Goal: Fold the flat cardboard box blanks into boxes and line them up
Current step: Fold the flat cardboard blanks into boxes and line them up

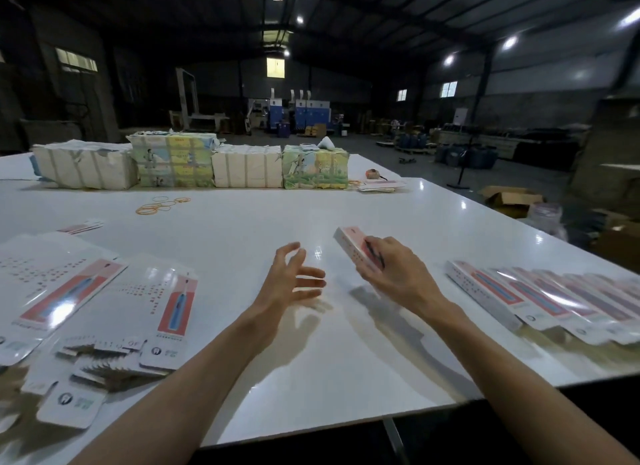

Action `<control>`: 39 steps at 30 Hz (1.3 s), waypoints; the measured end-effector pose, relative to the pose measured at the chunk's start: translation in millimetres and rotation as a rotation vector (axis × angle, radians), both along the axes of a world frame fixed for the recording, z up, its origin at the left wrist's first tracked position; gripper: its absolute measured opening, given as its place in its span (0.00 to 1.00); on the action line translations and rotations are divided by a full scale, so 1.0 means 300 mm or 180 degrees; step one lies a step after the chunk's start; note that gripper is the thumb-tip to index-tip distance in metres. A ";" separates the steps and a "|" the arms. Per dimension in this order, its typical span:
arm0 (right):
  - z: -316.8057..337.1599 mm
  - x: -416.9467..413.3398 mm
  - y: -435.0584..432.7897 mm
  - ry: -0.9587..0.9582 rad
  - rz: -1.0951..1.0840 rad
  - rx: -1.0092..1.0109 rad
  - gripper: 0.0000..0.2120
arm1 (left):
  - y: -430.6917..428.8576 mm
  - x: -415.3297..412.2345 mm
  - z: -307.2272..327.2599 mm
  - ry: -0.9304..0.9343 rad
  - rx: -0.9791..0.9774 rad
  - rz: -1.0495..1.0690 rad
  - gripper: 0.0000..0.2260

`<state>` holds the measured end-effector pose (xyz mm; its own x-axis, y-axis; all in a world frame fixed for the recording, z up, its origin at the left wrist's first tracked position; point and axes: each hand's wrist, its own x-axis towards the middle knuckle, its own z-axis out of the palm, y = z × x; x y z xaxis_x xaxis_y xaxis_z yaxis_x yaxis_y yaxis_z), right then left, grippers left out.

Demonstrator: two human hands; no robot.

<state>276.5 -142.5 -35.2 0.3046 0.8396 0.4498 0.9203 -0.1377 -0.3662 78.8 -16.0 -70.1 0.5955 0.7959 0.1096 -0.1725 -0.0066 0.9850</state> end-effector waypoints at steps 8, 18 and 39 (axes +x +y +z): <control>-0.099 0.257 -0.272 -0.1253 -0.1668 -0.0945 0.22 | 0.015 0.022 -0.036 0.0770 0.1009 -0.0625 0.12; -0.056 0.283 -0.319 -0.1546 -0.2182 -0.1051 0.17 | 0.016 0.027 -0.046 0.1033 0.1338 -0.0704 0.11; -0.139 -0.065 0.185 -0.0381 -0.0176 -0.0268 0.08 | 0.113 -0.245 0.203 0.4033 0.1946 0.0852 0.19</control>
<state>256.9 -86.9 -76.8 0.2998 0.8593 0.4145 0.9469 -0.2150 -0.2392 5.2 17.8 -9.1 0.3910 0.9203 -0.0124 0.8790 -0.3694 0.3015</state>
